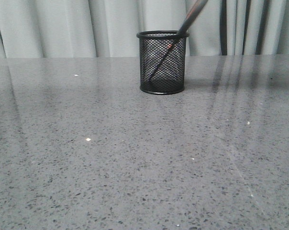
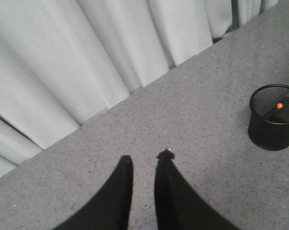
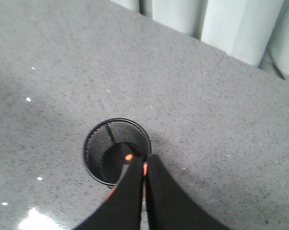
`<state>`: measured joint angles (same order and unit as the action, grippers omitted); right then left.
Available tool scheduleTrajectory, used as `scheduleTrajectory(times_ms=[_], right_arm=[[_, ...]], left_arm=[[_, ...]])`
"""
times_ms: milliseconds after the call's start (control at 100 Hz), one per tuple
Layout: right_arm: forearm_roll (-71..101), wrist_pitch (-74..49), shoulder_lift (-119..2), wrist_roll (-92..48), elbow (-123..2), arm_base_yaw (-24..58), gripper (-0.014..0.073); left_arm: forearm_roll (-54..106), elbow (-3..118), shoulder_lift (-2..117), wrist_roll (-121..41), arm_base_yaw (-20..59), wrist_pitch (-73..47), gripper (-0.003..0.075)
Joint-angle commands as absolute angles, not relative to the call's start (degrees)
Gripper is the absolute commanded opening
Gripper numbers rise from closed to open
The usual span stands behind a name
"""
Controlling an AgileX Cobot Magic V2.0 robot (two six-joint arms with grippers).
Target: Put scissors into bucket
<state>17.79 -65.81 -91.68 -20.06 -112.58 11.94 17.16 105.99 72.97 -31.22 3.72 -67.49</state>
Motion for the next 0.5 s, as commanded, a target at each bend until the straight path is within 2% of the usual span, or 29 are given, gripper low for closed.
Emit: scheduleTrajectory(times_ms=[0,160,240,340,490], right_arm=[[20.2,-58.2,-84.7,-19.9,-109.7,11.7,-0.0055],[20.5,-43.8,-72.7,-19.9,-92.6,11.7,-0.0055],[20.5,-36.3,-66.1,-19.9,-81.5,11.7,-0.0055],[20.5,-25.5,-57.2,-19.9,-68.6,11.7,-0.0055],[20.7,-16.2,-45.6,-19.9,-52.6,11.7,-0.0055]], left_arm=[[21.7,107.4,71.5,-30.5,3.5,-63.9,-0.002],[22.2,102.1,68.9,-30.1,3.5,-61.3,-0.002],[22.2,95.6,65.0,-30.1,3.5,-55.3,-0.002],[23.3,83.1,58.4,-30.1,3.5,-44.2,-0.002],[28.5,63.4,46.8,-34.4,3.5,-28.2,-0.002]])
